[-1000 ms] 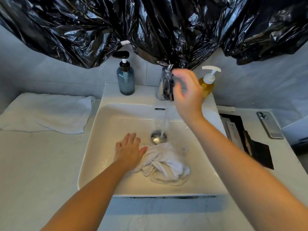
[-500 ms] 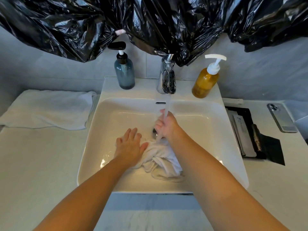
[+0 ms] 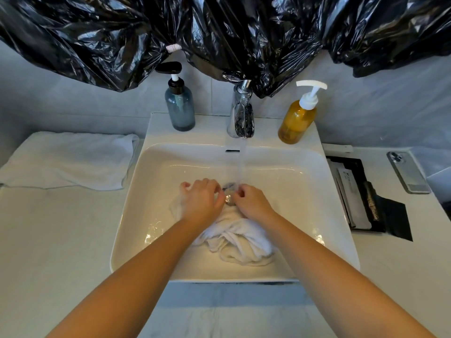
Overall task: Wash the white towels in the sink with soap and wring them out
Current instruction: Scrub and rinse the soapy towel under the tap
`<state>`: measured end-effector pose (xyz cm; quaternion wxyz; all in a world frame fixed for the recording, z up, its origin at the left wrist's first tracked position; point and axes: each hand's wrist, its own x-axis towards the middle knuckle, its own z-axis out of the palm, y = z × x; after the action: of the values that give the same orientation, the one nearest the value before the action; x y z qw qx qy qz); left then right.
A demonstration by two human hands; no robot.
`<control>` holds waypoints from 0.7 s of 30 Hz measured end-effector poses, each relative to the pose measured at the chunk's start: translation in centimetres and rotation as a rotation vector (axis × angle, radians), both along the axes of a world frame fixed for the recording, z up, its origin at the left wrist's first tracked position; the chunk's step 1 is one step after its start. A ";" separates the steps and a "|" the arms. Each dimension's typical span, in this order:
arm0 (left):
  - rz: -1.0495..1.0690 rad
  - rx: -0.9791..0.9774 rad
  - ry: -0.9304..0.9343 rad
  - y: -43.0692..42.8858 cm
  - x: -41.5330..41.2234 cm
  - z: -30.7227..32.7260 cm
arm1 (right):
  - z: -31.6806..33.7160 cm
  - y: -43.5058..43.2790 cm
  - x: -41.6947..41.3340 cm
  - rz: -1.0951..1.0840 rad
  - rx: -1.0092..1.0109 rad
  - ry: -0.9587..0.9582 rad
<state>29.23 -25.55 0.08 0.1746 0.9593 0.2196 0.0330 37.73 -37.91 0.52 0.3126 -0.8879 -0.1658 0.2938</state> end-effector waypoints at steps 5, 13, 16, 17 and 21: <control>-0.025 -0.488 -0.001 -2.6 6.1 1.9 | -0.6 -3.4 -0.3 -0.005 -0.221 -0.047; -0.235 -0.453 0.224 -2.8 6.2 1.6 | 0.0 -7.6 -0.4 0.200 -0.298 0.126; -0.385 -0.477 0.344 -1.9 2.8 1.3 | 1.1 -9.0 -0.3 0.039 -0.066 0.335; -0.420 -0.490 0.364 -1.8 1.8 1.4 | 1.5 -9.2 -0.3 0.003 -0.002 0.339; -0.520 -0.322 0.409 -1.8 -0.3 2.7 | 3.6 -8.4 0.9 0.027 0.044 0.050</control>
<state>28.89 -27.40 2.79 0.2783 0.9301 0.0011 -0.2399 38.62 -46.30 4.15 0.3321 -0.8710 -0.1762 0.3162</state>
